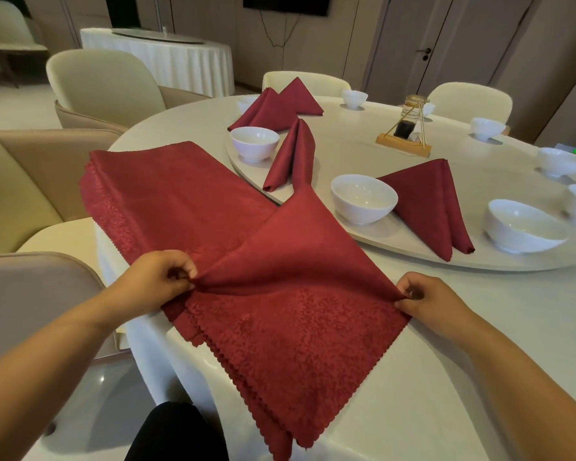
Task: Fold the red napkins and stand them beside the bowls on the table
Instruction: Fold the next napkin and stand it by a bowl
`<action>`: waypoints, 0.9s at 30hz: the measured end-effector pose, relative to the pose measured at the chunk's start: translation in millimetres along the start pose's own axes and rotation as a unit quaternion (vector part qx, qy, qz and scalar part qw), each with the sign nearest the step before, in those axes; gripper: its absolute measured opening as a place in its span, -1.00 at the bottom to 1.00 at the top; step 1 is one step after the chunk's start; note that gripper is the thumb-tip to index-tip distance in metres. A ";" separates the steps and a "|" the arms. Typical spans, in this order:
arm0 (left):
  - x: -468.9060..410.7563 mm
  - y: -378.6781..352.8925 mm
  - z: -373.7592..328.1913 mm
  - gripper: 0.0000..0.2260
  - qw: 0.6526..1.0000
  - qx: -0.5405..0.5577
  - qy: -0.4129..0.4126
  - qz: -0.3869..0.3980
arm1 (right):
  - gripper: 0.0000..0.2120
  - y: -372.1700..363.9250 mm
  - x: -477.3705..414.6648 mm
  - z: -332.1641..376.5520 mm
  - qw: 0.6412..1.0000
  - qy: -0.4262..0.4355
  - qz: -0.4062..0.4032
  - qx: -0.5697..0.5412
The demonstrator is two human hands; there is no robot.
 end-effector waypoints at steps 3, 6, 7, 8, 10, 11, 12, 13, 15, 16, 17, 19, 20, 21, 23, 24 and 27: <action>10.0 -6.9 6.7 -0.32 0.995 0.034 -0.063 -0.069 | -0.69 -2.0 7.3 -3.5 0.999 0.041 -0.030 -0.017; 12.7 -10.7 9.0 -0.27 0.991 0.057 -0.074 -0.099 | -0.68 -2.7 12.0 -6.0 0.997 0.063 -0.034 -0.015; 12.7 -11.5 9.6 -0.27 0.989 0.063 -0.074 -0.108 | -0.66 -2.9 12.8 -6.3 0.997 0.067 -0.032 -0.015; 13.1 -12.0 9.7 -0.28 0.988 0.071 -0.073 -0.113 | -0.62 -2.9 13.7 -6.8 0.997 0.069 -0.029 -0.018; 13.8 -12.2 9.3 -0.30 0.987 0.084 -0.074 -0.117 | -0.52 -2.7 15.2 -7.7 0.997 0.071 -0.017 -0.032; 13.8 -11.8 9.2 -0.31 0.986 0.089 -0.073 -0.119 | -0.50 -2.7 15.9 -8.7 0.997 0.069 -0.010 -0.039; 14.1 -11.0 7.9 -0.31 0.987 0.095 -0.064 -0.115 | -0.48 -2.6 16.3 -10.2 0.997 0.065 -0.008 -0.041; 14.8 -10.3 6.9 -0.32 0.987 0.109 -0.051 -0.111 | -0.48 -2.4 17.0 -11.4 0.997 0.061 -0.011 -0.042; 16.5 -8.2 2.4 -0.31 0.985 0.143 -0.024 -0.093 | -0.56 -1.9 18.2 -13.4 0.997 0.052 -0.022 -0.049; 17.8 -7.1 -1.3 -0.30 0.984 0.158 -0.016 -0.081 | -0.59 -1.8 18.6 -13.7 0.997 0.047 -0.026 -0.053; 19.2 -6.5 -5.6 -0.30 0.982 0.168 -0.017 -0.080 | -0.61 -1.7 19.4 -13.1 0.997 0.044 -0.026 -0.057; 23.3 -7.0 -24.7 -0.45 0.981 0.161 -0.052 -0.100 | -0.63 -2.2 20.6 -10.3 0.997 0.040 -0.020 -0.063; 26.9 -9.9 -40.7 -0.64 0.981 0.144 -0.076 -0.104 | -0.64 -2.2 20.9 -8.7 0.997 0.039 -0.019 -0.066; 29.1 -15.5 -55.5 -0.80 0.983 0.122 -0.098 -0.099 | -0.64 -2.1 21.2 -7.5 0.997 0.037 -0.020 -0.069; 31.9 -35.5 -82.1 -0.52 0.987 0.048 -0.137 -0.061 | -0.64 -1.8 21.8 -5.8 0.997 0.031 -0.024 -0.072; 33.2 -48.5 -95.9 -0.36 0.989 -0.005 -0.144 -0.028 | -0.64 -1.6 22.8 -5.2 0.997 0.027 -0.024 -0.074; 36.8 -84.7 -113.3 -0.04 0.980 -0.146 -0.130 0.035 | -0.64 -0.2 27.2 -5.1 0.996 0.010 -0.024 -0.087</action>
Point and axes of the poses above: each hand's wrist, its own x-axis away from the middle knuckle, its own y-axis out of the back of the hand, z = x × y, the point moved 3 cm from there along -x, towards the middle knuckle, and after that the axes turned 2 degrees about z, right-handed, at the moved point
